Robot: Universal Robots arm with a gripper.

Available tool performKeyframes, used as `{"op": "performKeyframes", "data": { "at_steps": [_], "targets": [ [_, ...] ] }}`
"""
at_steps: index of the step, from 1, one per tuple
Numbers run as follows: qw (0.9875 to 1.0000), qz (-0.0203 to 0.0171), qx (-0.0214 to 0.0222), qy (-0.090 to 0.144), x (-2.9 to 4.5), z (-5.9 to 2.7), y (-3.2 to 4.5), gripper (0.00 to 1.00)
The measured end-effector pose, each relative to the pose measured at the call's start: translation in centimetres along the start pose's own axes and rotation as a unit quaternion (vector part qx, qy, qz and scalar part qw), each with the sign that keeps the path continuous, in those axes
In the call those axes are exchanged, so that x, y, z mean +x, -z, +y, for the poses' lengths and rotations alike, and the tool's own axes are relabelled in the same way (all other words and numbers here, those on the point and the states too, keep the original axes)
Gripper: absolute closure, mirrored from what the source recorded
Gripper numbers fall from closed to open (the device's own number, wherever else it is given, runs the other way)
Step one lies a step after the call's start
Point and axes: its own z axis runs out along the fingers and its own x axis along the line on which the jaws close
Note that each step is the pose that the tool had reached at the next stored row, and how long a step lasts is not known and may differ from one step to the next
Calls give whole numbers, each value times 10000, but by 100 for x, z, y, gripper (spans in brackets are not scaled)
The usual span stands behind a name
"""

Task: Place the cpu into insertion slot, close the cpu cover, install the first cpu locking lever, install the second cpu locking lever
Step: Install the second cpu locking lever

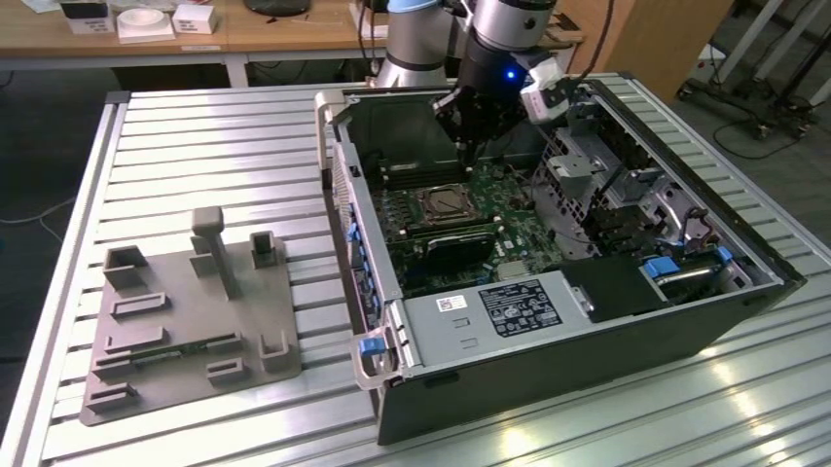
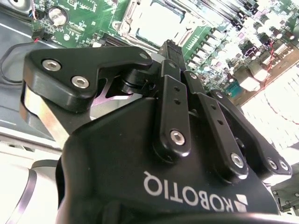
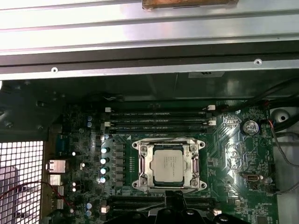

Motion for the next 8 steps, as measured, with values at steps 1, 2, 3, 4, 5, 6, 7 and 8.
{"op": "performKeyframes", "data": {
  "at_steps": [1,2,3,4,5,6,7,8],
  "targets": [
    [10000,0,0,0,0,-1,-12,90],
    [10000,0,0,0,-1,-2,-25,90],
    [10000,0,-1,0,-1,-3,-37,90],
    [10000,0,-1,0,-1,-4,-50,90],
    [10000,0,-1,0,-1,-5,-62,90],
    [10000,0,-1,0,-2,-7,-74,90],
    [10000,0,-1,0,-2,-7,-84,90],
    [10000,0,-1,0,-2,-8,-93,90]
  ]
}}
